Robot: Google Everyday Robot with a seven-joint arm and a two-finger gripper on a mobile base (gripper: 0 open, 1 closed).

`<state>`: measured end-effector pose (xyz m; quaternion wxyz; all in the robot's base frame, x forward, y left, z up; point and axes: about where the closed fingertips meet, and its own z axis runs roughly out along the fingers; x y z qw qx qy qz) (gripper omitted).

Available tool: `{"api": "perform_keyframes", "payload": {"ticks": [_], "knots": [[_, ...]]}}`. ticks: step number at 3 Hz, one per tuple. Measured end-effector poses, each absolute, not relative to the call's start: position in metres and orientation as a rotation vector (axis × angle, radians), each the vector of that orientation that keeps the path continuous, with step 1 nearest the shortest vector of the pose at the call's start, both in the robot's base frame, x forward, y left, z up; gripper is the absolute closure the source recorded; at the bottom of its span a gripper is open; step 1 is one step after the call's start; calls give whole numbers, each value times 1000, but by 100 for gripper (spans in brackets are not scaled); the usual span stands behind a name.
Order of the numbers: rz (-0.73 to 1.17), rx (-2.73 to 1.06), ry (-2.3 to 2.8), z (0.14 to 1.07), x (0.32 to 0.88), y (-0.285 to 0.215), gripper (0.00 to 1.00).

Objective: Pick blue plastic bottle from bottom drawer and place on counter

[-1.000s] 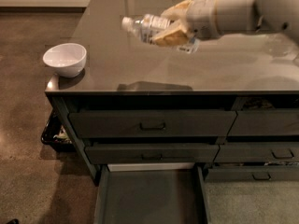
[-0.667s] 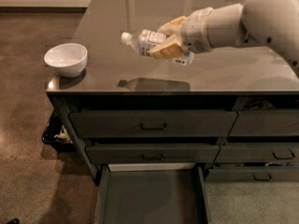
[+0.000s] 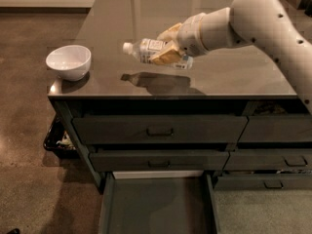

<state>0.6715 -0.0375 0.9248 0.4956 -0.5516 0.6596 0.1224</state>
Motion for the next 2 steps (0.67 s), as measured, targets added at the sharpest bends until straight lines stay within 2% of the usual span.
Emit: {"api": "perform_keyframes", "payload": {"ticks": [2], "knots": [[436, -1329, 1686, 895, 659, -22, 100]]}}
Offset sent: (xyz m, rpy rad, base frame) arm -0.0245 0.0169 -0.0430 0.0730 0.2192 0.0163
